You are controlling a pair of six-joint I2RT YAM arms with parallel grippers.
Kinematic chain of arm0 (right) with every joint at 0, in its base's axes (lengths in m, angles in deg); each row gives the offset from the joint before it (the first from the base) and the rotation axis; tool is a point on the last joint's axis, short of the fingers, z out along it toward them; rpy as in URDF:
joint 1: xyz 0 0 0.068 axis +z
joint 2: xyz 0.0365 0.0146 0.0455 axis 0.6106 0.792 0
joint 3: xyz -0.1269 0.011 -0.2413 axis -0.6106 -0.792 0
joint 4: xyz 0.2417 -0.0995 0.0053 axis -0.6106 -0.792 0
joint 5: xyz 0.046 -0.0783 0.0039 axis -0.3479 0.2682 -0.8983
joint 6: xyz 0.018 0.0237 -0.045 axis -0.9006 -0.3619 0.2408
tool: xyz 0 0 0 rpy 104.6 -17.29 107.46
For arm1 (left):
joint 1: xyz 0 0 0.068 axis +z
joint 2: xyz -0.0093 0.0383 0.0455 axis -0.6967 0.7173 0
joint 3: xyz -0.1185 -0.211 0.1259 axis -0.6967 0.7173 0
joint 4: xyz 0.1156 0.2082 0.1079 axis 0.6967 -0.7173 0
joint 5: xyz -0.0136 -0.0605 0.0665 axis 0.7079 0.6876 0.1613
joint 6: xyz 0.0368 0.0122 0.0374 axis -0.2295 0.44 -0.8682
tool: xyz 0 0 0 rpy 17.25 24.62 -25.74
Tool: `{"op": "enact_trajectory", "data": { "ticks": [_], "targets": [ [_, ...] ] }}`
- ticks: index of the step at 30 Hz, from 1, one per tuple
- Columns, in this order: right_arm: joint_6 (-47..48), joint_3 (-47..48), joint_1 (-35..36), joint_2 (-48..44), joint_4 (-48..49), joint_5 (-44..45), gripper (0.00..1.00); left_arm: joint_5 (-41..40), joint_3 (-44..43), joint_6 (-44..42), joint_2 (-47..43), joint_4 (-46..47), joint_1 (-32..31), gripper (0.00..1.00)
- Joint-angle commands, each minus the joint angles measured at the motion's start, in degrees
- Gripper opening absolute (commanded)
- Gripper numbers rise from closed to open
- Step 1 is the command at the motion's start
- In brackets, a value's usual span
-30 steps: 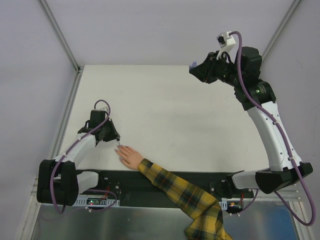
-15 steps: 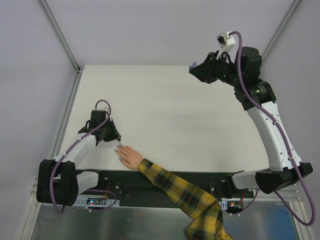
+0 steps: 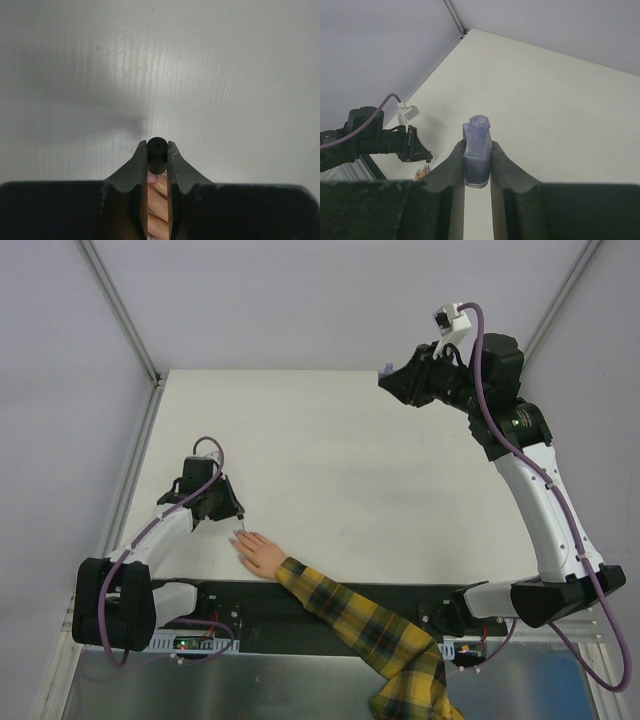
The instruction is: Paint the nails
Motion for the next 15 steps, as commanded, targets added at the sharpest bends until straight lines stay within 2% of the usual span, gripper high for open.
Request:
{"op": "enact_trajectory", "data": {
  "ticks": [1,5,15],
  "targets": [
    [-0.7,0.6,-0.2,-0.9,3.1,-0.8,0.0,0.2,-1.8,-0.1,0.1,-1.0,-0.4,0.0],
    [-0.7,0.3,-0.3,-1.1,2.9,-0.7,0.0,-1.8,-1.8,0.8,0.5,-2.1,-0.4,0.0],
    [-0.3,0.4,-0.3,-1.4,2.7,-0.6,0.0,-1.1,-1.9,1.1,1.5,-2.2,-0.4,0.0]
  ]
}}
